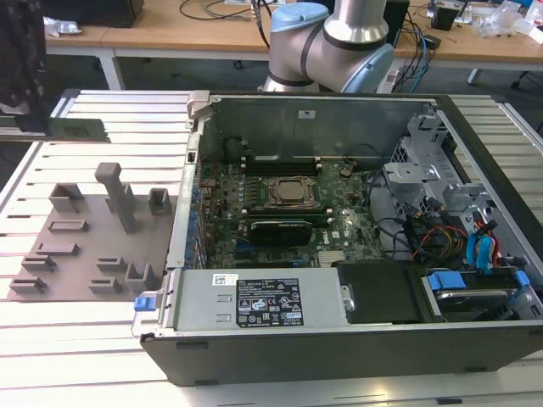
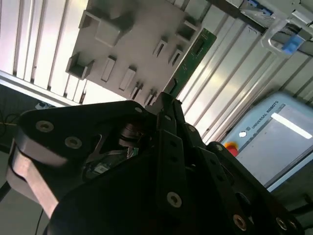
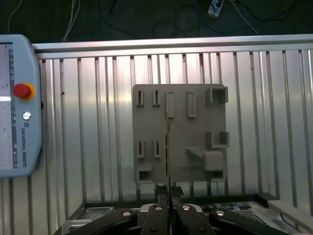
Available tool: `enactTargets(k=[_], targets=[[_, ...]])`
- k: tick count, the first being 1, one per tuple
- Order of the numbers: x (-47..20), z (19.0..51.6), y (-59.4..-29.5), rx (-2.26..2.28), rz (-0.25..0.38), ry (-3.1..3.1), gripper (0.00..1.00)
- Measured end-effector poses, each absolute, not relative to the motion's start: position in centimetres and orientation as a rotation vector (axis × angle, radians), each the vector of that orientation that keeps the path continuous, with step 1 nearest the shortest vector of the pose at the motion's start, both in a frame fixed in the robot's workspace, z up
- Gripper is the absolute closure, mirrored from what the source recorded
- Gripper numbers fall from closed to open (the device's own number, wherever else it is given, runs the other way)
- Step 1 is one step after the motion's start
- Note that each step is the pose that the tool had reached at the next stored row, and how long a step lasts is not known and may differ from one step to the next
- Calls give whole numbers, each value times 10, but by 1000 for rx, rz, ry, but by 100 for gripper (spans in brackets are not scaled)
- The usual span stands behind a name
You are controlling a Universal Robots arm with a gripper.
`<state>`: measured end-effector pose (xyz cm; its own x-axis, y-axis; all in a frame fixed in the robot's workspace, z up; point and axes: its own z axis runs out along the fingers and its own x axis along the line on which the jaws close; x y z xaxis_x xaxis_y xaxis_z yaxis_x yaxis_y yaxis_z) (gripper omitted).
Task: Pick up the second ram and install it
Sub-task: 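Pick up the second ram and move it above second insertion slot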
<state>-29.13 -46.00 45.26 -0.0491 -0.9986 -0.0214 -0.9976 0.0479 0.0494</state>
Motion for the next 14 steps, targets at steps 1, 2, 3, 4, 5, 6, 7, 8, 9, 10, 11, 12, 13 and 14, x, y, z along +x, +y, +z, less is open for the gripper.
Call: enactTargets(k=[1,2,3,4,5,6,7,8,9,10,11,12,13,14], targets=[[-283,450,-460,2152,-79,-2260,87],[-274,446,-460,2152,-80,-2259,87],[-263,442,-460,2151,-81,-2258,87],[-255,439,-460,2151,-81,-2258,87],[-248,435,-460,2151,-81,-2258,87],[-243,434,-460,2151,-81,-2258,87],[-238,432,-460,2151,-81,-2258,87],[-230,428,-460,2151,-82,-2258,87],[-222,425,-460,2151,-82,-2258,87],[-218,424,-460,2151,-82,-2258,87],[-211,421,-460,2150,-82,-2258,87],[-207,419,-460,2151,-82,-2258,87],[-198,415,-460,2151,-82,-2258,87],[-182,410,-460,2150,-82,-2257,87]])
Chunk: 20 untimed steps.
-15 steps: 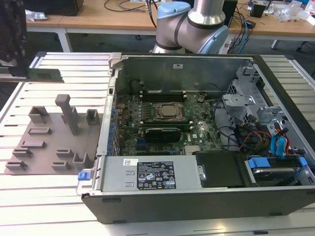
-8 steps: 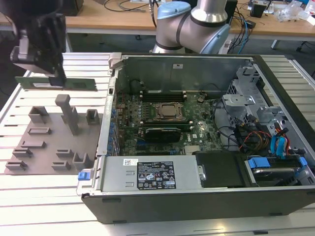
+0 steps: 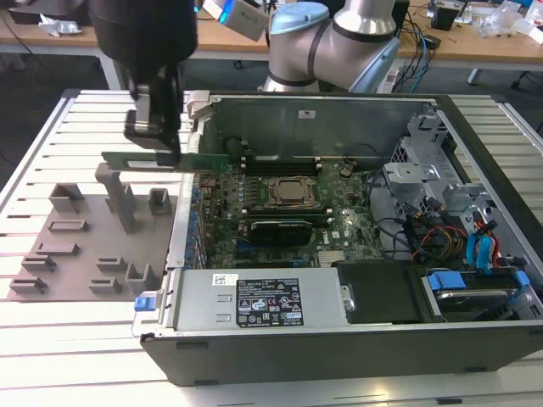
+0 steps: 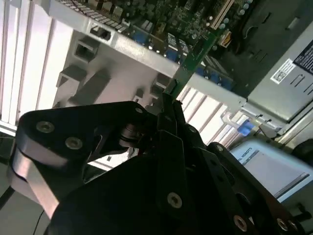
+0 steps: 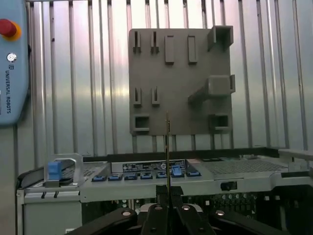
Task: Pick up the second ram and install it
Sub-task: 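Pick up the second ram and move it above second insertion slot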
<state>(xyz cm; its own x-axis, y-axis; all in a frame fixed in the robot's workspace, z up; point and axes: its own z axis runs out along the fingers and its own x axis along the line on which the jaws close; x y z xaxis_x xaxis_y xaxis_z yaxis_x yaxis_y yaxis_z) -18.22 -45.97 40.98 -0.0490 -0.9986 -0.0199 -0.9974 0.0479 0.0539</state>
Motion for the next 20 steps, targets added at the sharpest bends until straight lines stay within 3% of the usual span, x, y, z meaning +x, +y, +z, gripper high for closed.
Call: enactTargets(k=[20], targets=[[-29,394,-452,2149,-86,-2256,87]])
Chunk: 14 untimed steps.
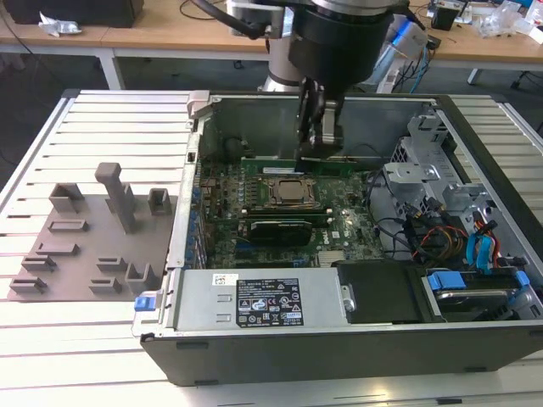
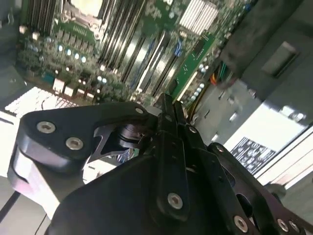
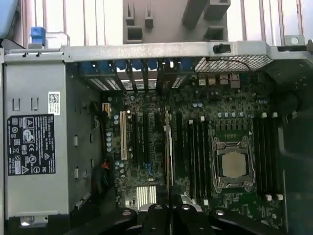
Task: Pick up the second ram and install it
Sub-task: 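Pick up the second ram and move it above second insertion slot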
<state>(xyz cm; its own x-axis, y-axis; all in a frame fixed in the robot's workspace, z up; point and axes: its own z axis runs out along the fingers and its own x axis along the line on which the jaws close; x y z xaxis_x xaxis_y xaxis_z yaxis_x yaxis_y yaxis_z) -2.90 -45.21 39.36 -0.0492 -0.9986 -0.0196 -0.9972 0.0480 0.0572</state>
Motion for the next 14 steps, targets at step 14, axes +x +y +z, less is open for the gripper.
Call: enactTargets(k=[14], targets=[[9,365,-390,2148,-90,-2255,87]])
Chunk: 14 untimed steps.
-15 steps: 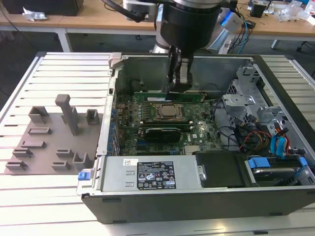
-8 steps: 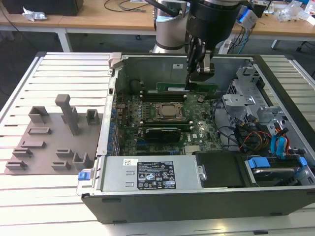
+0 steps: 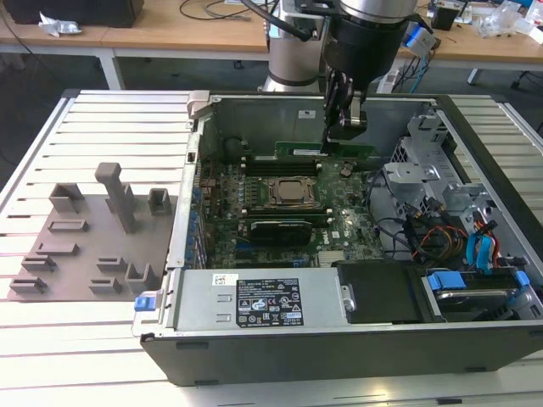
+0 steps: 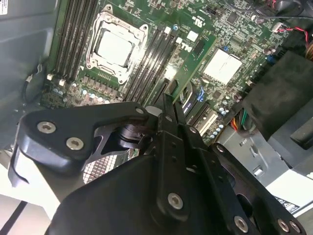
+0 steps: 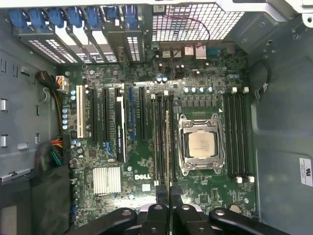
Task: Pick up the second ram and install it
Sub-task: 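Pick up the second ram and move it above second insertion slot, then insert the second ram into the second slot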
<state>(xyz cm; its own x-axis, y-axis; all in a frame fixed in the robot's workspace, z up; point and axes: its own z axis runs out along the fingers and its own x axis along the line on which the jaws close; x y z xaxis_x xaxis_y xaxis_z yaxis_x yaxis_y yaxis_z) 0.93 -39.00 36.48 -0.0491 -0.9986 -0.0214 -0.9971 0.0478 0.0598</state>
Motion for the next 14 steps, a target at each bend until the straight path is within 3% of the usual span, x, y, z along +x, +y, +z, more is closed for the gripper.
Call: enactTargets(k=[14], targets=[[9,356,-390,2148,-91,-2255,87]])
